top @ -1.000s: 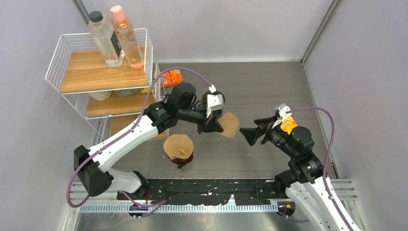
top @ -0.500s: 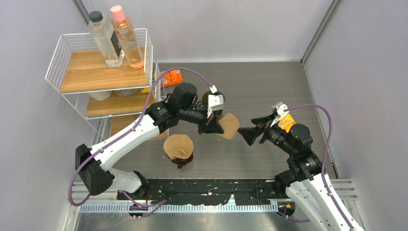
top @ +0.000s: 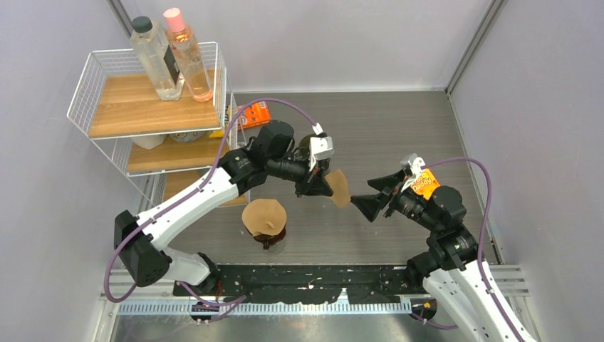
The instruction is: Place the coffee filter in the dripper
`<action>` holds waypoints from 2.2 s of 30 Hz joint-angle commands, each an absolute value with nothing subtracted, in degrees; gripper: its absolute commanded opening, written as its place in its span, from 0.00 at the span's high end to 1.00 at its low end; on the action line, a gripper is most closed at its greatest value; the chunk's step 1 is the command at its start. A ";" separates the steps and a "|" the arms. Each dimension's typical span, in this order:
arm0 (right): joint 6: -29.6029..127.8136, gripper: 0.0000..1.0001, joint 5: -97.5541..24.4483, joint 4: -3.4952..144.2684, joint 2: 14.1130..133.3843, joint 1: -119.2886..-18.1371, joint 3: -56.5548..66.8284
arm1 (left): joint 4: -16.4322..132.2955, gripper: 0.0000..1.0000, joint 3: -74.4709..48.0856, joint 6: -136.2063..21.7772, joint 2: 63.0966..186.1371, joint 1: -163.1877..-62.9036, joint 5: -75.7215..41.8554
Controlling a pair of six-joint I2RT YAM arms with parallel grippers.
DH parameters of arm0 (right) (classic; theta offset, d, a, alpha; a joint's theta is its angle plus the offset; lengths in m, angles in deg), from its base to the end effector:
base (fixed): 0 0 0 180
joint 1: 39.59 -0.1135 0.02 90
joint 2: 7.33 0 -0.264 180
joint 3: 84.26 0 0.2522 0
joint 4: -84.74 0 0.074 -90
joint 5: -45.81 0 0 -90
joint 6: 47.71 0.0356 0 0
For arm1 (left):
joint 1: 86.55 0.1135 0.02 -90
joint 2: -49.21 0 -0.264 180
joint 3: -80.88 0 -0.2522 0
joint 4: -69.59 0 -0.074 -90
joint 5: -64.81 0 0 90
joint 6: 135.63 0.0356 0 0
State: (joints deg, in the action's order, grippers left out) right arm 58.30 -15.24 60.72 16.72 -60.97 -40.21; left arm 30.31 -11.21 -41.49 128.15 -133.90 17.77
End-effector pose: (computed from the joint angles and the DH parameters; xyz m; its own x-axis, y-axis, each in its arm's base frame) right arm 0.1062 0.0601 0.3000 -0.2747 0.1516 -0.9495 -0.7208 0.6211 0.3077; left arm 0.1887 -0.2407 0.3614 -0.2734 0.3748 -0.8859 0.9591 0.0361 -0.2807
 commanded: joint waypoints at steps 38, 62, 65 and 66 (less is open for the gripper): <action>63.40 0.05 -19.07 63.93 14.29 -61.21 -39.97 | 26.20 1.00 -2.34 -50.91 131.74 -133.74 14.82; 66.40 0.05 -18.38 69.82 13.87 -61.21 -43.33 | 28.57 1.00 -3.35 -53.28 132.03 -132.95 22.58; 66.82 0.05 -17.73 73.35 15.41 -61.25 -43.03 | 29.09 1.00 -4.33 -51.68 131.18 -133.25 25.12; 66.79 0.05 -17.56 73.88 16.09 -61.22 -42.82 | 29.11 1.00 -4.90 -50.91 130.82 -133.44 25.35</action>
